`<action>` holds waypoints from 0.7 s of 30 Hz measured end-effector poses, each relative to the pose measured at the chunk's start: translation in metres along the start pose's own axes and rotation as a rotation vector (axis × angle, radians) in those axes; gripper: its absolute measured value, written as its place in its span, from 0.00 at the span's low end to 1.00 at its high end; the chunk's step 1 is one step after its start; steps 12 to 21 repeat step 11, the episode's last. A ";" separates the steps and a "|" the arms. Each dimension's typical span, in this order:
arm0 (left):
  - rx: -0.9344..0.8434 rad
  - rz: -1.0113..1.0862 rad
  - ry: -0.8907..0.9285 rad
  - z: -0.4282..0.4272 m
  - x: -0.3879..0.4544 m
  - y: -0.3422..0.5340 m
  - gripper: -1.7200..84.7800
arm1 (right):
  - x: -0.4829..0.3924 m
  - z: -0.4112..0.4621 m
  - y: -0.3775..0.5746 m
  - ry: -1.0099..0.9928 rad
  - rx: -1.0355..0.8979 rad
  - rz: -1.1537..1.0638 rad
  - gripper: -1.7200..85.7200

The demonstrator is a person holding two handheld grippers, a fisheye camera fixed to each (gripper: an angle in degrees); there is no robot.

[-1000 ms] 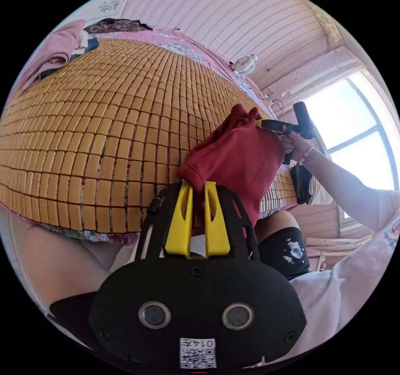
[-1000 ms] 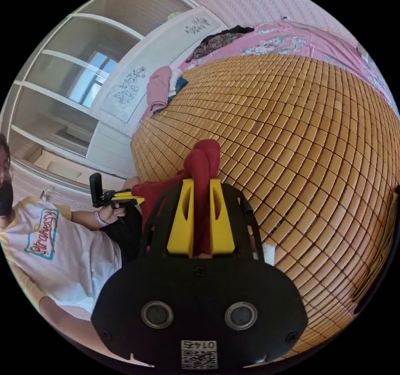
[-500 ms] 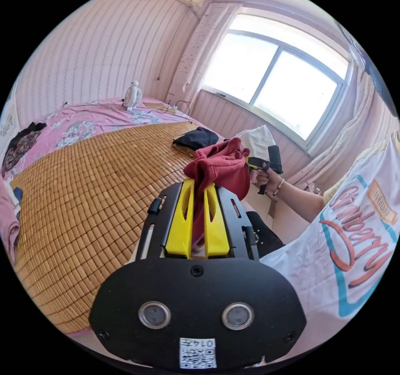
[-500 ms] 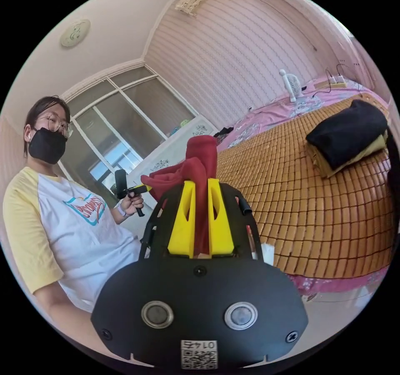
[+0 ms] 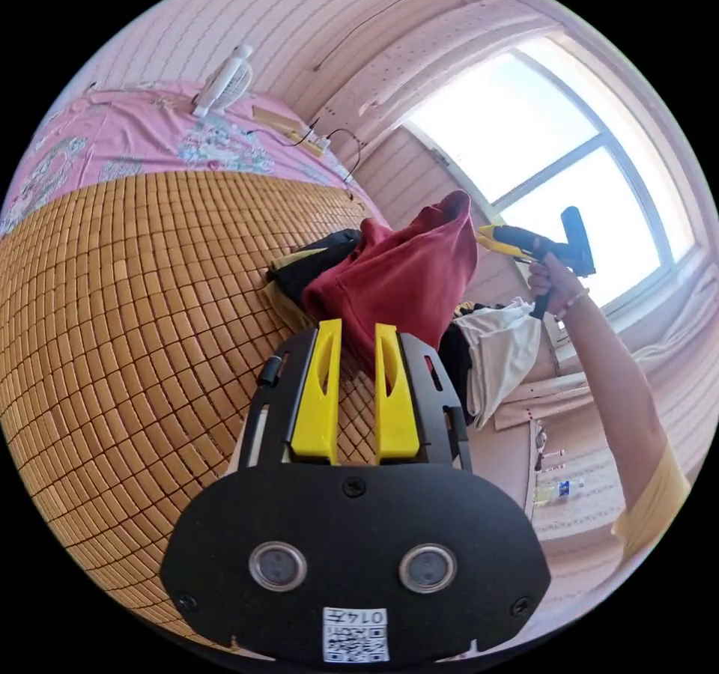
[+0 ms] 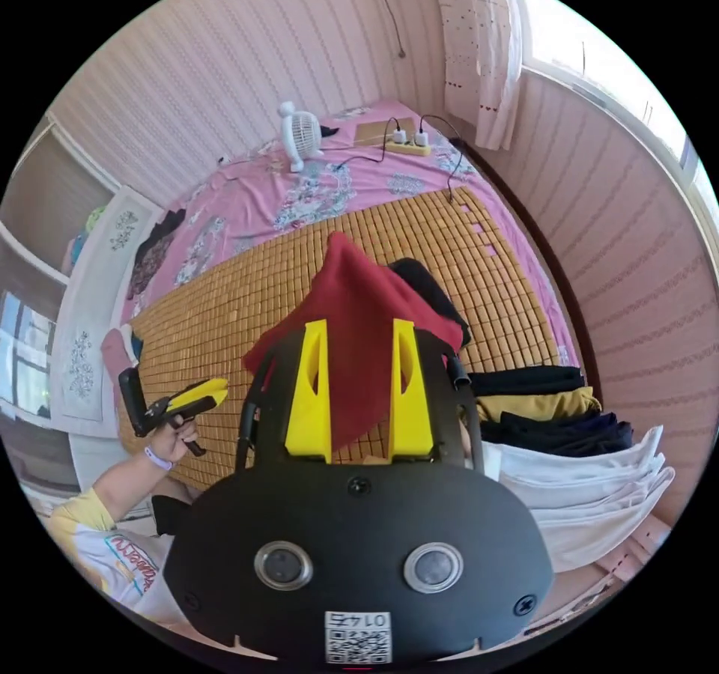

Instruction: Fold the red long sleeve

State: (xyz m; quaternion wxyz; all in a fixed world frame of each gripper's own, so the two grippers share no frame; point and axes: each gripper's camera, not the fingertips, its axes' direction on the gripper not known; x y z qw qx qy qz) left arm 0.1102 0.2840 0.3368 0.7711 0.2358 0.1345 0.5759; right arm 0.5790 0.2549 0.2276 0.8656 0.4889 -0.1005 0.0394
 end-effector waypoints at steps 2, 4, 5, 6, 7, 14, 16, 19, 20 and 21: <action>-0.062 -0.044 -0.002 0.015 -0.022 -0.001 0.11 | -0.011 0.027 0.012 0.022 -0.067 -0.031 0.16; -0.110 -0.005 -0.016 0.006 -0.035 0.020 0.11 | -0.025 0.038 0.045 0.026 -0.047 -0.079 0.16; -0.113 0.020 -0.024 -0.001 -0.036 0.029 0.11 | -0.036 0.039 0.078 0.000 -0.004 -0.116 0.15; -0.118 0.060 -0.044 -0.019 -0.038 0.052 0.11 | -0.046 0.039 0.116 -0.034 0.021 -0.127 0.15; -0.116 0.079 -0.057 -0.042 -0.041 0.079 0.11 | -0.050 0.039 0.137 -0.054 0.027 -0.121 0.15; -0.080 0.083 -0.137 -0.125 -0.049 0.174 0.10 | -0.084 0.055 0.291 -0.237 0.049 -0.064 0.13; -0.080 0.083 -0.137 -0.125 -0.049 0.174 0.10 | -0.084 0.055 0.291 -0.237 0.049 -0.064 0.13; -0.080 0.083 -0.137 -0.125 -0.049 0.174 0.10 | -0.084 0.055 0.291 -0.237 0.049 -0.064 0.13; -0.080 0.083 -0.137 -0.125 -0.049 0.174 0.10 | -0.084 0.055 0.291 -0.237 0.049 -0.064 0.13; -0.080 0.083 -0.137 -0.125 -0.049 0.174 0.10 | -0.084 0.055 0.291 -0.237 0.049 -0.064 0.13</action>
